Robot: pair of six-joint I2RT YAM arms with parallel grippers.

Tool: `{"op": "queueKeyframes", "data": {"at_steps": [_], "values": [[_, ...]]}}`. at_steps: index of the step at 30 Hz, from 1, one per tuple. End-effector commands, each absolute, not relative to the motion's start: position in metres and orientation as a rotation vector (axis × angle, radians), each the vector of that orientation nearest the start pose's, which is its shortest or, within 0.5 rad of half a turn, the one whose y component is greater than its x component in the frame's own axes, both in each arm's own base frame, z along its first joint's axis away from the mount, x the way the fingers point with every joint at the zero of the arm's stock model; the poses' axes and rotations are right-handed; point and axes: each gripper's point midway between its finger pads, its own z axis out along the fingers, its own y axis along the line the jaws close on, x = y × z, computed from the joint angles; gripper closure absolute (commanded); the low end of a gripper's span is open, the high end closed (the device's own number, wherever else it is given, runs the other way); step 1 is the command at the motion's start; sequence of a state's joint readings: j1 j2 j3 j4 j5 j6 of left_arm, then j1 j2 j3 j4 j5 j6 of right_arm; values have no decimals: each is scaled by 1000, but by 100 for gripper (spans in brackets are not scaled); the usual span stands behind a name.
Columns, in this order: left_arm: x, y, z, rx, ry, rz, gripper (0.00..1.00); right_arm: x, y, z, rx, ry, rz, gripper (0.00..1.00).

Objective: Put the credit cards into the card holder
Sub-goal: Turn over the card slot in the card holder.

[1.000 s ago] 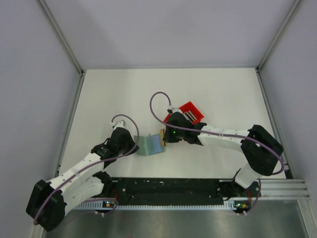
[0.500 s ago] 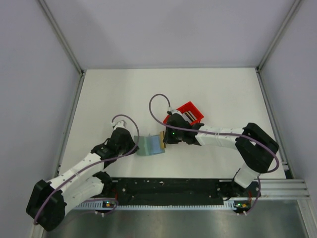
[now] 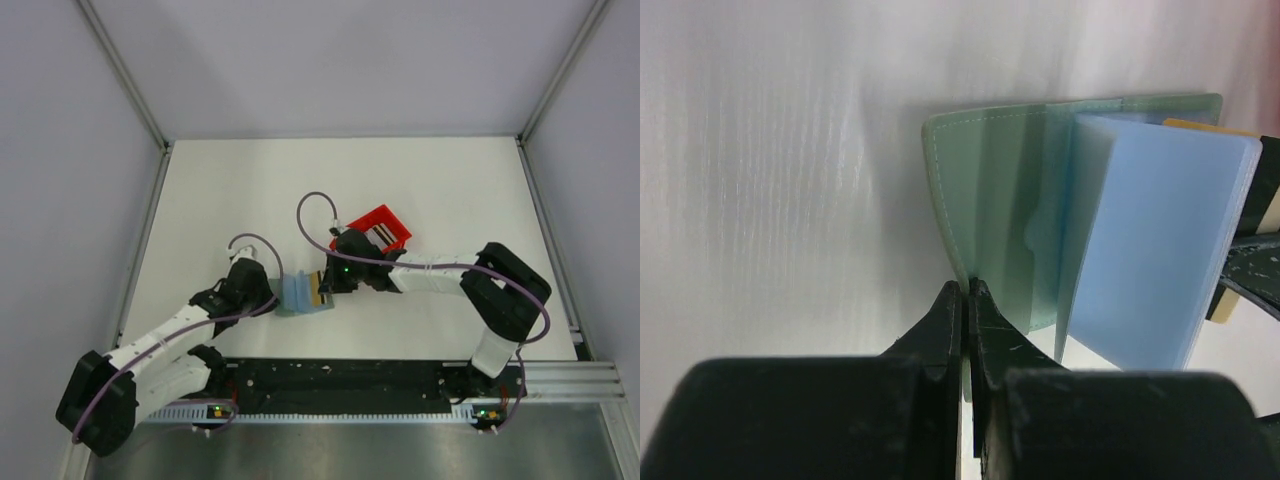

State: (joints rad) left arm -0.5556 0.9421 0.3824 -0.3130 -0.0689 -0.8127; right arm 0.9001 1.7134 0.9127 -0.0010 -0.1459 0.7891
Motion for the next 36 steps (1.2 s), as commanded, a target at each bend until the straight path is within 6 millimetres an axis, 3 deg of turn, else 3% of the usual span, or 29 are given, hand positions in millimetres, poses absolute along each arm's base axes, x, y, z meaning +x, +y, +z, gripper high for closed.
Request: {"op": "queueKeyframes", "data": {"at_steps": [1, 6, 9, 20, 29, 36], "values": [[196, -152, 31, -347, 2494, -566, 100, 221, 388, 79, -280, 2497, 1066, 100], [196, -152, 26, -364, 2493, -571, 100, 214, 408, 117, -378, 2400, 1234, 100], [196, -154, 24, -368, 2495, -578, 100, 211, 413, 119, -406, 2416, 1235, 100], [196, -151, 22, -368, 2499, -559, 100, 243, 359, 116, -262, 2376, 908, 100], [196, -151, 23, -363, 2497, -561, 100, 241, 341, 99, -223, 2422, 814, 100], [196, -150, 22, -363, 2499, -552, 100, 238, 333, 96, -202, 2424, 797, 100]]}}
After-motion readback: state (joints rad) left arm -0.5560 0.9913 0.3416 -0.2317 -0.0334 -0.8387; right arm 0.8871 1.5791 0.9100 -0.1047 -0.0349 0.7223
